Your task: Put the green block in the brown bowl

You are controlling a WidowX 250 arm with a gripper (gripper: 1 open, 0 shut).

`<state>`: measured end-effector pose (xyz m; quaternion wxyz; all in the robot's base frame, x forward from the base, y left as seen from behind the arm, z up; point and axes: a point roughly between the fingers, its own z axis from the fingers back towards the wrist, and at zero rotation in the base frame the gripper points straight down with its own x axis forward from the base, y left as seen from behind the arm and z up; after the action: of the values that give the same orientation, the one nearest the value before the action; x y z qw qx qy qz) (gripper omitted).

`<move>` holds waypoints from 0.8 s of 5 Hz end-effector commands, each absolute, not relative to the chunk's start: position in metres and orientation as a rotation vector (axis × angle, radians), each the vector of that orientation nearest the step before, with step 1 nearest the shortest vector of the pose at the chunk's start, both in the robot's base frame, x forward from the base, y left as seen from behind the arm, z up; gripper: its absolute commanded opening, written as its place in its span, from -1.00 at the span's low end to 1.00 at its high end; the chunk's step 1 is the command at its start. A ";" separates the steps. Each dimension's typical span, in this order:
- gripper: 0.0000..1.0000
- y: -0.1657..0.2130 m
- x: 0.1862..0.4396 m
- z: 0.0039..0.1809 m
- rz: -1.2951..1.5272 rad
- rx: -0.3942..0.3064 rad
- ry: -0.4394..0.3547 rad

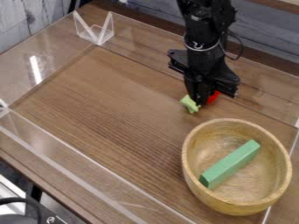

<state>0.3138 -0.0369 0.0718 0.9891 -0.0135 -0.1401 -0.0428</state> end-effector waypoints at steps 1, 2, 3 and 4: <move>-1.00 -0.036 0.327 0.082 -0.081 -0.026 -0.335; -1.00 -0.036 0.331 0.077 -0.077 -0.026 -0.333; -1.00 -0.036 0.335 0.073 -0.072 -0.025 -0.332; -1.00 -0.035 0.339 0.069 -0.067 -0.023 -0.331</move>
<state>0.3280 -0.0373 0.0524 0.9902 -0.0116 -0.1341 -0.0364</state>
